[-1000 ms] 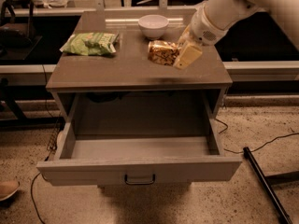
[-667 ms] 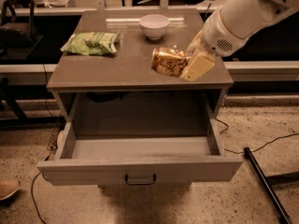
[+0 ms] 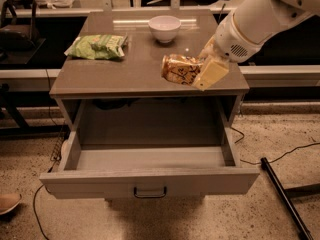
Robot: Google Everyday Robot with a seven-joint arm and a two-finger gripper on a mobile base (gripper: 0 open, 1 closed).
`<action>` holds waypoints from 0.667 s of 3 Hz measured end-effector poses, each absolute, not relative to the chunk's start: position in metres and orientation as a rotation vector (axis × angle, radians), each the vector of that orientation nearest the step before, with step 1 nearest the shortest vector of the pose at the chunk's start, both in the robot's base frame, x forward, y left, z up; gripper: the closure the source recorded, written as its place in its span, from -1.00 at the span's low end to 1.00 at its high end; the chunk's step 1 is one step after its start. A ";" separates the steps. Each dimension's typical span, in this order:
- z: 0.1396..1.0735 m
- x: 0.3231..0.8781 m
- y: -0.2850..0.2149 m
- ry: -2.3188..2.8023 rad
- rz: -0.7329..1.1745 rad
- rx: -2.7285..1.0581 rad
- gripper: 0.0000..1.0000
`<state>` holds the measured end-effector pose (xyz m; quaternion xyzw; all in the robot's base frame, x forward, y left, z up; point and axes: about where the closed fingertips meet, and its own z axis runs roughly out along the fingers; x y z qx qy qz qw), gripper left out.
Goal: Place orange can into top drawer
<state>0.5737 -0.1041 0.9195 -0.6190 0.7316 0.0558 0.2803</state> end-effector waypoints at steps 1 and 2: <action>0.864 0.555 -0.101 2.045 0.238 -1.677 1.00; 0.816 0.542 -0.096 2.116 0.308 -1.662 1.00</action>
Offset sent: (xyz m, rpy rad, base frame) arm -0.0470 0.0130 -0.1607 0.0216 0.2778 -0.0623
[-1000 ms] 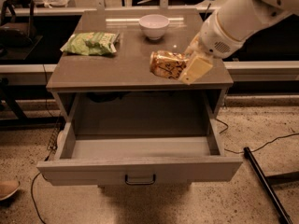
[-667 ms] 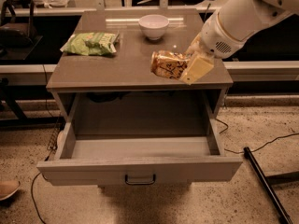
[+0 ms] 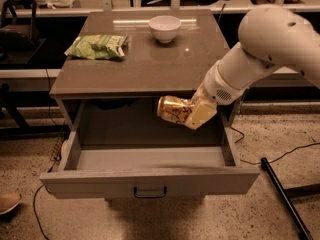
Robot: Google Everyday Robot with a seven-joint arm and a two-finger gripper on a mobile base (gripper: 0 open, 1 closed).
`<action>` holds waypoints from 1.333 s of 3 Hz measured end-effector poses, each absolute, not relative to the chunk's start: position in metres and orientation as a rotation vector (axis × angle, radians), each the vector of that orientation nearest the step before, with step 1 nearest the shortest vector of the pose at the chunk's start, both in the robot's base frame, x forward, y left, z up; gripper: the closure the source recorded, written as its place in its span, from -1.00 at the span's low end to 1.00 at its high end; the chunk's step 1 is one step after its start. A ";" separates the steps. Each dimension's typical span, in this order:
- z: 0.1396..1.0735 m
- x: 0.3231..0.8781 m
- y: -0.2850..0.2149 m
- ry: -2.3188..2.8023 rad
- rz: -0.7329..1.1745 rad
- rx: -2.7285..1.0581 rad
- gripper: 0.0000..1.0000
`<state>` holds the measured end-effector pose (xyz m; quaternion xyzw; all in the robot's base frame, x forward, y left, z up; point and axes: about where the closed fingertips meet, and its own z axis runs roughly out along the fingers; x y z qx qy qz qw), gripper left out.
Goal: Place orange can into top drawer
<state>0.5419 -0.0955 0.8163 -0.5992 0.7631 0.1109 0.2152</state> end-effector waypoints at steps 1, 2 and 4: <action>0.762 0.547 -0.083 2.203 0.347 -1.596 1.00; 0.709 0.564 -0.061 2.269 0.383 -1.497 1.00; 0.654 0.589 -0.015 2.288 0.409 -1.390 0.26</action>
Offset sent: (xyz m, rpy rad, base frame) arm 0.0459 0.0593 -0.1665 0.0748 0.1263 -0.2381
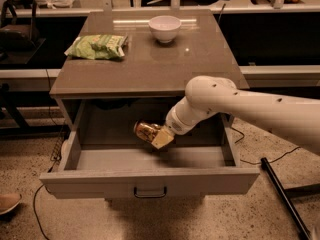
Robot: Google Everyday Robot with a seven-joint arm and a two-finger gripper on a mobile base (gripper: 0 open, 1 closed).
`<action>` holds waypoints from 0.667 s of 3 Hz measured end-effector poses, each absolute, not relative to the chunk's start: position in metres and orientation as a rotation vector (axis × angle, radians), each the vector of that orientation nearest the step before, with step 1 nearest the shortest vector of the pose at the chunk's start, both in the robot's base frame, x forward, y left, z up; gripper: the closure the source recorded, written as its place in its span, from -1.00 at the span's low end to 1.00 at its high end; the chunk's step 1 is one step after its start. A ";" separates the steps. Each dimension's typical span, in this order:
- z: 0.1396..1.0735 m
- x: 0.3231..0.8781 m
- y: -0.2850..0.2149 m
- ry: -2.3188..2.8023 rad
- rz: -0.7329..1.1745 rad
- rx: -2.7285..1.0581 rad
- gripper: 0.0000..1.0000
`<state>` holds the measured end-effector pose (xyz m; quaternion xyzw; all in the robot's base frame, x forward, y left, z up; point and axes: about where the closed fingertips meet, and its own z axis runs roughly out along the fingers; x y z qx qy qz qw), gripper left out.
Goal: Place orange can into top drawer
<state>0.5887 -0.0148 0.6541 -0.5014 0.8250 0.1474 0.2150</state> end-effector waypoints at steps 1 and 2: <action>0.642 0.599 0.002 2.273 0.423 -1.369 -0.21; 0.637 0.606 0.011 2.260 0.439 -1.357 -0.67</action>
Offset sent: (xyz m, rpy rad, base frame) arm 0.0275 0.0328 -0.0199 0.0676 -0.0279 -0.0167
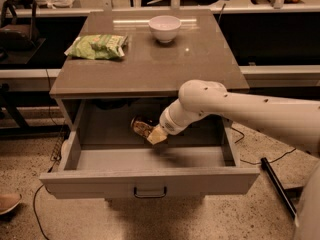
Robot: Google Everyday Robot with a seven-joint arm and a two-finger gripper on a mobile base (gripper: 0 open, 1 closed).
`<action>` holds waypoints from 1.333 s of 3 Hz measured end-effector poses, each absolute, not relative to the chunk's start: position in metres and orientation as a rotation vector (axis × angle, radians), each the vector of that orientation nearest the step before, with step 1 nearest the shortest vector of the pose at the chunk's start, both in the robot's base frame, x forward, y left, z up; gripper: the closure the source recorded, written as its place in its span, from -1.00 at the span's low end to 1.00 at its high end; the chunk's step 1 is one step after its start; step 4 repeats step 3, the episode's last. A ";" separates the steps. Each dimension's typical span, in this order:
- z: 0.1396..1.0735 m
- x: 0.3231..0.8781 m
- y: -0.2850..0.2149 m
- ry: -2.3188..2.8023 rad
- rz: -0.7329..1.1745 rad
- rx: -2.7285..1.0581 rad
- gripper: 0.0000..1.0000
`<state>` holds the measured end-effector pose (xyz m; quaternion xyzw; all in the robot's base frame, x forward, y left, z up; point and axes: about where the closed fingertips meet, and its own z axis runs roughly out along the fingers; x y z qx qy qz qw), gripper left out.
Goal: Place orange can into top drawer
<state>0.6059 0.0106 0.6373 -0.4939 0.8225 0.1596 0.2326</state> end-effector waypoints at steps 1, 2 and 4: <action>0.638 0.609 0.003 2.262 0.433 -1.335 -1.00; 0.652 0.600 -0.029 2.289 0.384 -1.275 -1.00; 0.684 0.577 -0.075 2.333 0.340 -1.170 -1.00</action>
Offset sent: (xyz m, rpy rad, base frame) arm -0.0183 -0.0952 0.0403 -0.0388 -0.0511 -0.1702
